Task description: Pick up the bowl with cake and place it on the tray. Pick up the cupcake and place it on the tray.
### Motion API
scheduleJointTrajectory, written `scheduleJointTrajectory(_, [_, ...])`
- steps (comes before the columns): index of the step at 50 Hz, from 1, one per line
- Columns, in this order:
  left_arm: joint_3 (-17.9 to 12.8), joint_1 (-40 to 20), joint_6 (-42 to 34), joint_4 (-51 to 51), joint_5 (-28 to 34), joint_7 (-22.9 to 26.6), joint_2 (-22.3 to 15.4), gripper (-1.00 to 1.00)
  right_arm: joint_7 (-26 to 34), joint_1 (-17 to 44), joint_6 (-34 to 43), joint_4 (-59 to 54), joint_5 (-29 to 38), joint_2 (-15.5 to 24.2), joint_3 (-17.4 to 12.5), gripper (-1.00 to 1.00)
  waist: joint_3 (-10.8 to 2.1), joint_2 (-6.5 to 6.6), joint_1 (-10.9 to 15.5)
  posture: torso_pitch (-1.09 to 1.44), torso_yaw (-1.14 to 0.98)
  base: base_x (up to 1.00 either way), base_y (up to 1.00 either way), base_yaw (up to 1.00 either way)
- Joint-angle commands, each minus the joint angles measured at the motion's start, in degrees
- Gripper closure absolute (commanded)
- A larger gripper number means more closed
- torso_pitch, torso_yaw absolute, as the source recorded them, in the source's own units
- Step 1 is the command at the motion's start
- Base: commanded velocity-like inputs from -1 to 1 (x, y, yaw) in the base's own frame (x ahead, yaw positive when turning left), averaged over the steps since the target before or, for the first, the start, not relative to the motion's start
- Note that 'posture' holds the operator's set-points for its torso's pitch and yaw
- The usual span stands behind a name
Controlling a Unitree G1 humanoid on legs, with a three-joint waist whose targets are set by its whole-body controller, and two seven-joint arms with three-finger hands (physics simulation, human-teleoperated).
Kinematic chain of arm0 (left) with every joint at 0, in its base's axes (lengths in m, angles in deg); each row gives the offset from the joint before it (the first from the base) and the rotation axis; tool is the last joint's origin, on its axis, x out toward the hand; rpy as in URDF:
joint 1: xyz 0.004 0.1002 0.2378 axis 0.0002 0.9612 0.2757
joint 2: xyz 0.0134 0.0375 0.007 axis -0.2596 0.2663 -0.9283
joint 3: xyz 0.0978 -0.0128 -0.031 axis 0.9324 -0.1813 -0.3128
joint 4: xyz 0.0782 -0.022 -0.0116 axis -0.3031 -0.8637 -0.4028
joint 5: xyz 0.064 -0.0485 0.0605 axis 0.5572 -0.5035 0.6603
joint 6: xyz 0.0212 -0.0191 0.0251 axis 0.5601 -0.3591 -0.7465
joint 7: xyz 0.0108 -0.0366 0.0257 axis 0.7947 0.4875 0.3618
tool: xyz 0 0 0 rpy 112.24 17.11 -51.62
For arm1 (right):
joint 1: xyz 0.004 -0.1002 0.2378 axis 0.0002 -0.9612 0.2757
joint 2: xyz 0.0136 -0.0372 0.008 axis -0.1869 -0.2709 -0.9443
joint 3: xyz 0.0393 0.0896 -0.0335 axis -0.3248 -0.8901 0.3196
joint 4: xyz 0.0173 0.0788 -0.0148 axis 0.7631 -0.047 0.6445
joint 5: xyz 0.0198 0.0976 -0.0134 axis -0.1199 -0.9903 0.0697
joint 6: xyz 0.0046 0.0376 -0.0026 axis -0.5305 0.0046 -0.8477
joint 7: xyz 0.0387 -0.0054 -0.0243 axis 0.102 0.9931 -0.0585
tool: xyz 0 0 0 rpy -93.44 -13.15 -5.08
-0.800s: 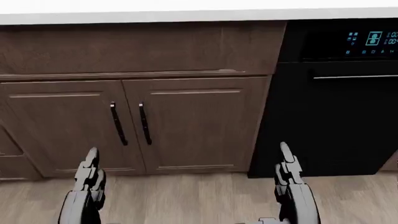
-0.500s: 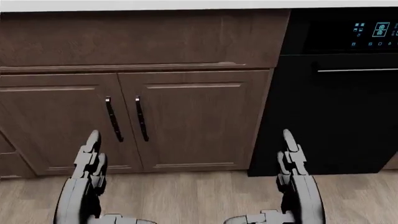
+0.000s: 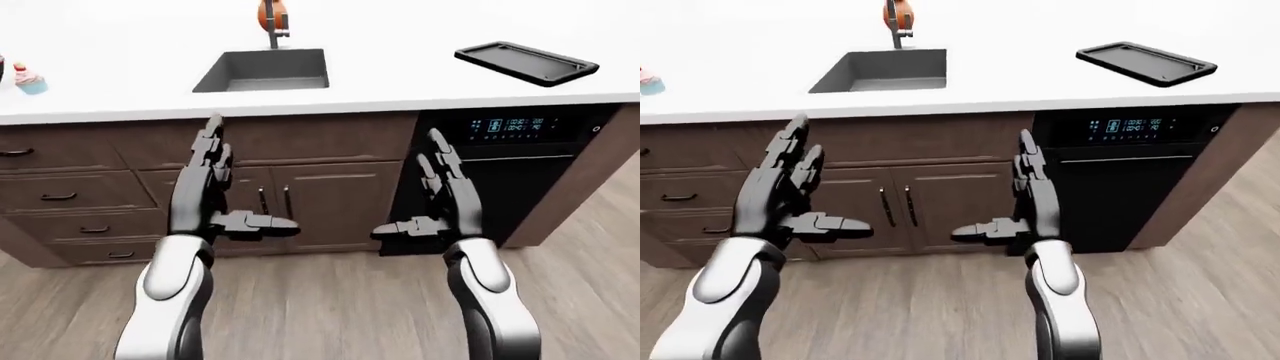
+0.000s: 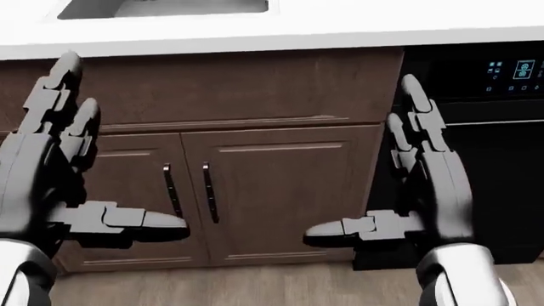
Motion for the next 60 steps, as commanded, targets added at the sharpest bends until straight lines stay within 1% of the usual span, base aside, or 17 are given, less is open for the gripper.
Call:
scheduleJointTrajectory(1, [-1.4, -1.4, -0.1, 2.5, -0.1, -0.4, -0.8, -1.00, 0.3, 1.1, -1.5, 2.0, -0.8, -0.2, 0.2, -1.00, -0.30, -0.06, 0.1, 0.00, 0.00, 0.00, 0.62, 0.00])
scheduleJointTrajectory(6, [-1.5, -1.0, -0.1, 2.7, -0.3, -0.4, -1.1, -1.00, 0.3, 1.1, -1.9, 1.6, -1.0, -0.1, 0.3, -1.00, 0.35, 4.02, -0.5, 0.00, 0.00, 0.00, 0.62, 0.00])
scheduleJointTrajectory(8, [-1.7, -1.1, -0.6, 3.1, -0.3, -0.3, -1.3, -1.00, 0.3, 1.1, -1.5, 2.2, -1.2, -0.2, 0.5, -1.00, -1.20, 9.15, -0.4, 0.00, 0.00, 0.00, 0.62, 0.00])
scheduleJointTrajectory(9, [-1.8, -1.3, -0.6, 2.9, -0.3, -0.2, -1.4, -1.00, 0.2, 1.0, -1.3, 2.5, -1.2, -0.2, 0.6, -1.00, -0.73, 6.87, 0.1, 0.00, 0.00, 0.00, 0.62, 0.00])
scheduleJointTrajectory(17, [-2.1, -1.3, -0.8, 3.0, -0.5, -0.1, -1.7, -1.00, 0.5, 0.8, -0.1, 4.2, -1.3, -0.5, 1.3, -1.00, 0.98, 2.19, 0.3, 0.00, 0.00, 0.00, 0.62, 0.00])
scheduleJointTrajectory(21, [-2.0, -1.4, -1.4, 3.6, -0.5, 0.0, -1.7, -1.00, 0.5, 0.9, 0.5, 4.7, -1.2, -0.6, 1.6, -1.00, 0.58, -1.08, 0.0, 0.00, 0.00, 0.00, 0.62, 0.00])
scheduleJointTrajectory(28, [-2.0, -0.6, -0.1, 3.0, -0.4, 0.2, -1.5, -1.00, 0.6, 0.4, 0.1, 4.8, -1.3, -0.8, 1.8, -1.00, -0.23, -0.30, -0.4, 0.00, 0.00, 0.00, 0.62, 0.00])
scheduleJointTrajectory(31, [-2.0, -0.3, -0.4, 3.6, -0.4, 0.2, -1.4, -1.00, 0.6, 0.1, -0.5, 4.3, -1.4, -0.9, 1.7, -1.00, 0.57, 2.75, -0.7, 0.00, 0.00, 0.00, 0.62, 0.00])
scheduleJointTrajectory(33, [-2.2, -0.4, -0.8, 4.0, -0.4, 0.2, -1.5, -1.00, 0.6, 0.0, -0.4, 4.4, -1.5, -0.9, 1.7, -1.00, -0.91, 8.28, -0.5, 0.00, 0.00, 0.00, 0.62, 0.00])
scheduleJointTrajectory(43, [-2.2, -0.1, -1.2, 4.7, -0.4, 0.0, -1.3, -1.00, 0.4, -0.3, 0.0, 5.3, -2.9, -0.9, 1.4, -1.00, 1.04, 1.71, 0.3, 0.00, 0.00, 0.00, 0.62, 0.00])
scheduleJointTrajectory(47, [-2.2, -0.1, -1.3, 5.0, -0.4, 0.0, -1.4, -1.00, 0.3, -0.4, -0.3, 4.8, -3.1, -0.9, 1.3, -1.00, 0.19, -1.95, -0.1, 0.00, 0.00, 0.00, 0.63, 0.00])
scheduleJointTrajectory(48, [-2.5, -0.2, -1.7, 5.2, -0.6, 0.0, -1.4, -1.00, 0.3, -0.2, -0.2, 4.9, -3.2, -0.8, 1.2, -1.00, 0.75, -0.23, -0.9, 0.00, 0.00, 0.00, 0.62, 0.00])
scheduleJointTrajectory(53, [-2.3, -0.1, -1.9, 5.6, -0.6, 0.0, -1.5, -1.00, 0.2, -0.2, 0.1, 5.0, -3.6, -0.8, 1.1, -1.00, -0.47, -0.55, -0.4, 0.00, 0.00, 0.00, 0.62, 0.00])
scheduleJointTrajectory(56, [-2.5, -0.3, -1.9, 5.4, -0.7, 0.1, -1.6, -1.00, 0.2, -0.1, 0.1, 5.0, -3.7, -0.7, 1.1, -1.00, 0.67, 2.39, -0.7, 0.00, 0.00, 0.00, 0.62, 0.00])
scheduleJointTrajectory(58, [-2.7, -0.3, -1.7, 5.3, -0.7, 0.1, -1.6, -1.00, 0.1, -0.2, 0.0, 5.0, -3.7, -0.8, 1.2, -1.00, -0.59, 7.35, -0.6, 0.00, 0.00, 0.00, 0.62, 0.00])
scheduleJointTrajectory(59, [-2.8, -0.2, -1.5, 5.1, -0.8, 0.2, -1.7, -1.00, 0.0, -0.3, 0.1, 5.2, -3.7, -0.9, 1.4, -1.00, -1.63, 8.41, -0.7, 0.00, 0.00, 0.00, 0.62, 0.00])
scheduleJointTrajectory(60, [-2.9, -0.2, -1.7, 5.2, -0.8, 0.2, -1.7, -1.00, 0.0, -0.3, 0.2, 5.3, -3.8, -0.9, 1.4, -1.00, 0.10, 6.59, 0.2, 0.00, 0.00, 0.00, 0.62, 0.00])
